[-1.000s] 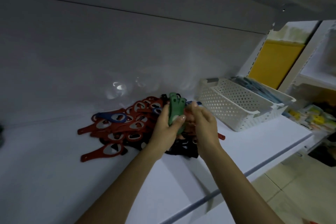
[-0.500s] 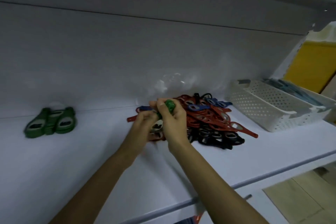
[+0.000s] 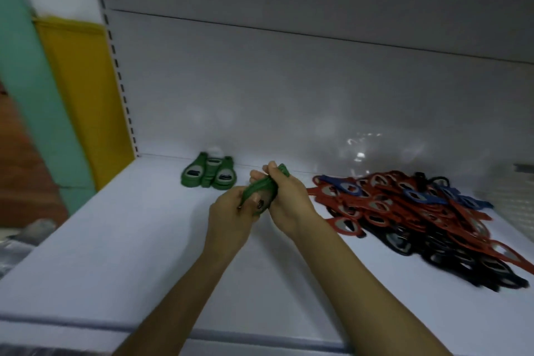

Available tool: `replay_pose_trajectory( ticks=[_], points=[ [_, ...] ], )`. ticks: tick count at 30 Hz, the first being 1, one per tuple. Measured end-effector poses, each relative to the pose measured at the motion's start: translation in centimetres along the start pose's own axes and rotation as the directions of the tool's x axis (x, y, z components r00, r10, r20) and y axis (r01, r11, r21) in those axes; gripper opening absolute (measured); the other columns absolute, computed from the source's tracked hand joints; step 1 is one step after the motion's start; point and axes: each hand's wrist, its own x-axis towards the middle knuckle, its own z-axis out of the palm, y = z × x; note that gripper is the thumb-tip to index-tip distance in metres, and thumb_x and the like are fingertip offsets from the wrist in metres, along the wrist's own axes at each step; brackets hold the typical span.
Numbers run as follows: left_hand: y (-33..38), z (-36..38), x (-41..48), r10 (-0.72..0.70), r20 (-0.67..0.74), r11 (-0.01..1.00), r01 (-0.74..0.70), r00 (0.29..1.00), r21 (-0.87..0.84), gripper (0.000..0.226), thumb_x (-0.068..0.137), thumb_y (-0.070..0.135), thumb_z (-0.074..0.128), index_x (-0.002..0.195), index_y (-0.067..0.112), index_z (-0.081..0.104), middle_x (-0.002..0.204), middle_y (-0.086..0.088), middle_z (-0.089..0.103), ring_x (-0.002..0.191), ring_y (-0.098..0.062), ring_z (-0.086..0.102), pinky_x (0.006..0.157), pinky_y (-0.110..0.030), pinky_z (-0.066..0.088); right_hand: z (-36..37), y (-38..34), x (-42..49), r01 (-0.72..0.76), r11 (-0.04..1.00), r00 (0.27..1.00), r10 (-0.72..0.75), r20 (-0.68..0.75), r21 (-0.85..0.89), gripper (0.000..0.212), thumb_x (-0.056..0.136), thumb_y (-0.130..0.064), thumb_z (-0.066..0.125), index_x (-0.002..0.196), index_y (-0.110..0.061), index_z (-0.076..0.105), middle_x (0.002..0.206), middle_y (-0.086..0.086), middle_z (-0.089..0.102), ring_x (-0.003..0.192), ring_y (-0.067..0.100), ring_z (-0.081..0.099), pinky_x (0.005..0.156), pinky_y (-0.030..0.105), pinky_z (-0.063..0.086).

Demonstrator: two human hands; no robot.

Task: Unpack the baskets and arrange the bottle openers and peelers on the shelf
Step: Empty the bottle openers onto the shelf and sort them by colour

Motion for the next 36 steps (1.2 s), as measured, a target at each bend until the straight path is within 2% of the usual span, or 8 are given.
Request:
replay_pose_trajectory(
  ticks=[4,10,13,16,20,23,26,36],
  points=[
    [-0.6,-0.7,1.2,-0.222,0.023,0.9,0.214,0.975,-0.38,0.011,0.093,0.008,0.057,0.091,0.007,0.067,0.092,-0.019,0.069,0.085,-0.028,0.069,0.073,-0.031,0.058,-1.0,0.3,0.6,0.096,0.884,0.995,-0.08,0.054,-0.458,0.009,0.092,-0.014,0.059,0.094,-0.016,0.067,0.09,0.001,0.073,0.083,0.015,0.068,0.071,0.025,0.052],
    [-0.9,-0.8,3.0,-0.218,0.136,0.901,0.253,0.966,-0.354,0.011,0.092,0.004,0.057,0.085,0.005,0.065,0.095,-0.023,0.067,0.085,-0.027,0.068,0.077,-0.034,0.058,-1.6,-0.1,1.8,0.111,0.866,0.991,-0.136,-0.016,-0.487,0.014,0.086,-0.01,0.066,0.099,-0.015,0.068,0.086,-0.002,0.073,0.079,0.01,0.067,0.069,0.024,0.048],
    [-1.1,-2.0,4.0,-0.078,0.173,0.997,0.074,0.982,0.033,0.009,0.093,0.009,0.056,0.089,0.006,0.064,0.093,-0.02,0.066,0.083,-0.029,0.066,0.073,-0.036,0.058,-2.2,-1.5,2.5,0.377,0.496,0.898,-0.403,0.177,-0.782,0.045,0.083,-0.012,0.072,0.125,-0.019,0.057,0.112,-0.006,0.06,0.096,0.011,0.059,0.077,0.013,0.046],
    [-0.3,-3.3,5.6,0.119,0.384,0.741,-0.339,0.916,0.58,0.017,0.096,0.015,0.05,0.102,0.005,0.062,0.092,-0.014,0.065,0.079,-0.026,0.061,0.071,-0.034,0.049,-2.1,-3.1,2.5,0.515,0.141,0.852,-0.191,0.488,-0.845,0.03,0.084,-0.012,0.071,0.114,-0.013,0.068,0.112,-0.001,0.067,0.102,0.014,0.062,0.082,0.004,0.042],
    [1.8,-3.6,8.0,0.112,0.523,0.701,-0.44,0.845,0.561,0.009,0.097,0.024,0.049,0.094,0.018,0.055,0.079,0.001,0.059,0.067,-0.013,0.057,0.054,-0.015,0.039,-1.4,-3.6,3.3,0.449,0.186,0.893,-0.13,0.431,-0.874,0.016,0.084,-0.007,0.07,0.1,-0.008,0.072,0.093,0.005,0.074,0.083,0.015,0.069,0.078,0.024,0.055],
    [1.3,-4.2,9.1,0.23,0.329,0.814,-0.366,0.916,0.45,0.017,0.095,0.023,0.054,0.108,0.013,0.057,0.083,-0.002,0.064,0.071,-0.014,0.058,0.058,-0.008,0.038,-1.6,-3.2,4.5,0.258,0.612,0.96,-0.246,0.13,-0.748,0.01,0.083,-0.006,0.072,0.093,-0.003,0.072,0.077,0.002,0.07,0.065,0.011,0.064,0.059,0.015,0.052],
    [-1.1,-5.3,9.2,0.458,0.227,0.658,-0.499,0.86,0.564,0.015,0.091,0.012,0.06,0.1,0.004,0.069,0.095,-0.01,0.07,0.087,-0.028,0.062,0.079,-0.026,0.043,-1.7,-2.4,7.1,0.018,0.84,0.933,-0.209,-0.293,-0.542,0.012,0.081,-0.008,0.075,0.089,-0.002,0.069,0.087,0.009,0.067,0.075,0.02,0.063,0.073,0.024,0.055],
    [-5.3,-5.6,8.9,0.422,0.203,0.666,-0.454,0.884,0.591,0.011,0.081,0.012,0.073,0.088,0.005,0.075,0.1,-0.011,0.072,0.094,-0.029,0.064,0.082,-0.035,0.049,2.5,2.7,11.9,-0.145,0.567,0.896,-0.272,-0.35,-0.811,0.025,0.08,-0.024,0.074,0.089,-0.002,0.067,0.092,0.012,0.069,0.073,0.021,0.062,0.054,0.024,0.049]
  ],
)
